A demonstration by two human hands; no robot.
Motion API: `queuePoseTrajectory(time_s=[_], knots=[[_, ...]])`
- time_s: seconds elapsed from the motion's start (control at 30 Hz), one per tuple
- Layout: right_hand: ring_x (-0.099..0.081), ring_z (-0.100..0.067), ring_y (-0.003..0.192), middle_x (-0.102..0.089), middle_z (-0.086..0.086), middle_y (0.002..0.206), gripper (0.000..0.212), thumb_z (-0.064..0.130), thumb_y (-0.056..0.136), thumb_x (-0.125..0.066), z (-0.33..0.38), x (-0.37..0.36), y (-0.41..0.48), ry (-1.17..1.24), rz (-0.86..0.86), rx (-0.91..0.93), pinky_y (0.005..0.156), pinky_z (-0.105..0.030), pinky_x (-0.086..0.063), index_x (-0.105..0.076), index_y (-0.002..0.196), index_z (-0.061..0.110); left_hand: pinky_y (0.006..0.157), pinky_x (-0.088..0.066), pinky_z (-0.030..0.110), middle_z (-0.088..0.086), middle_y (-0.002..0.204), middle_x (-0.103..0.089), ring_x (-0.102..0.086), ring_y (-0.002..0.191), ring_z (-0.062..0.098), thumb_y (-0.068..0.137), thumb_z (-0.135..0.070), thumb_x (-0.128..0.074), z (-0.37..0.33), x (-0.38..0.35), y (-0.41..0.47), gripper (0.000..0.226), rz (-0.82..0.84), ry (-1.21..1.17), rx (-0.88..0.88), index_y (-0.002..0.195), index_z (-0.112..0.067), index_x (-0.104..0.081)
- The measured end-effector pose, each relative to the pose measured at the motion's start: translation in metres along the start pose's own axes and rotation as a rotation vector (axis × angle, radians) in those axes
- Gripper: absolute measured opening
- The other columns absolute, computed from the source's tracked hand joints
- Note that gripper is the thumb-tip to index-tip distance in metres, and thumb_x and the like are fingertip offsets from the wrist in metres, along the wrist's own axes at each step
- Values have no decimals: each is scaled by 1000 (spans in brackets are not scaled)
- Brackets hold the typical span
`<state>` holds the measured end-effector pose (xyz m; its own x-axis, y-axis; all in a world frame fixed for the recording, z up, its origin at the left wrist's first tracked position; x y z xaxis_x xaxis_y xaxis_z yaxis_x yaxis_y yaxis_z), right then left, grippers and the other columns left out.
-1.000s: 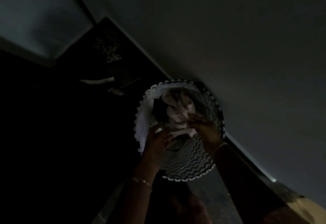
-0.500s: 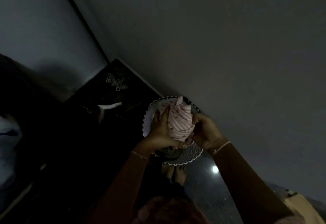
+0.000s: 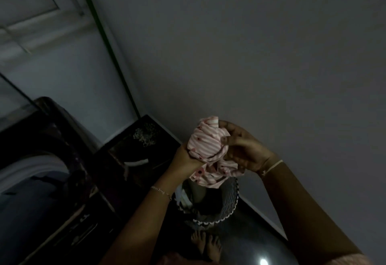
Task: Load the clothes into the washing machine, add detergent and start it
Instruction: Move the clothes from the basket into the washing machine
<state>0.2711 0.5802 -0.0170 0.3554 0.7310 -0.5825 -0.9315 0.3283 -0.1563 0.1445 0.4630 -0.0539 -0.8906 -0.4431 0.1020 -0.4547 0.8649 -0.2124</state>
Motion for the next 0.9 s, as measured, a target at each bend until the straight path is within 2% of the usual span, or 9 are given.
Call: queuePoseTrajectory(time_s=[0.13, 0.23, 0.3, 0.37, 0.43, 0.53, 0.67, 0.77, 0.9], knots=[[-50, -20, 129, -54, 0, 139, 79, 20, 67, -83, 29, -3, -10, -273, 77, 101, 97, -29, -48, -45, 136, 18, 80, -45, 3, -5, 120, -55, -54, 115, 11, 78, 0, -75, -25, 17, 6, 59, -55, -4, -58, 131, -9, -53], [-48, -18, 131, -51, 0, 142, 88, 9, 70, -81, 34, -7, -5, -520, 100, 73, 102, -29, -46, -35, 144, 17, 93, -47, 17, -3, 126, -59, -57, 117, 13, 75, -3, -78, -47, 26, 8, 60, -94, -31, -109, 130, -11, -55], [-52, -21, 128, -55, -1, 138, 85, 0, 71, -78, 34, -10, 0, -565, 66, 68, 102, -33, -47, -35, 143, 15, 92, -48, 18, -6, 119, -61, -59, 110, 10, 75, -5, -79, -67, 29, 7, 53, -111, -79, -143, 120, -18, -57], [-54, -20, 125, -59, 0, 134, 85, 10, 67, -84, 33, -11, 5, -456, -9, 101, 102, -34, -47, -40, 139, 17, 91, -50, 22, -7, 111, -65, -63, 103, 10, 65, -14, -83, -84, 33, 9, 52, -146, -186, -186, 111, -23, -60], [-54, -16, 124, -60, 6, 131, 101, 48, 49, -90, 29, -8, 13, -253, -122, 85, 110, -38, -38, -44, 136, 23, 81, -55, 25, -6, 97, -70, -67, 92, 14, 56, -22, -82, -102, 36, 15, 49, -197, -336, -189, 103, -22, -65], [-47, -10, 124, -62, 14, 124, 101, 82, 36, -72, 21, -14, 28, 1, -172, -8, 111, -45, -20, -54, 125, 36, 63, -56, 20, -4, 79, -74, -69, 76, 16, 80, -4, -68, -125, 41, 23, 17, -205, -598, -167, 96, -11, -67], [-43, -22, 129, -54, 1, 136, 79, 81, 74, -37, 21, -29, 48, 255, -265, -6, 107, -49, -26, -54, 130, 28, 85, -56, 35, 12, 119, -67, -64, 109, 26, 70, -20, -75, -141, 41, 29, 56, -98, -801, -135, 123, -7, -62], [-54, -27, 115, -55, -8, 136, 74, 73, 85, -33, 25, -39, 60, 321, -391, 16, 106, -51, -35, -55, 134, 22, 78, -58, 32, 11, 115, -69, -68, 101, 23, 78, -23, -69, -146, 41, 25, 45, 6, -904, -109, 119, -8, -63], [-53, -39, 122, -55, -19, 135, 82, 74, 83, -34, 37, -55, 68, 505, -194, 73, 102, -54, -42, -54, 134, 13, 72, -58, 31, 13, 113, -69, -69, 97, 24, 75, -14, -71, -143, 47, 26, 47, -59, -866, -147, 121, -4, -62]])
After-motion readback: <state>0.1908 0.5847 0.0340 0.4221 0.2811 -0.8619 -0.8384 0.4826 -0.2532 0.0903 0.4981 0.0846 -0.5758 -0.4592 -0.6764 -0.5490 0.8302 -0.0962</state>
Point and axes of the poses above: each hand's wrist, its own y-axis towards the middle knuckle, its own x-axis out of the back of the hand, z = x × y, the point moved 1 cm from there along y, towards the middle knuckle
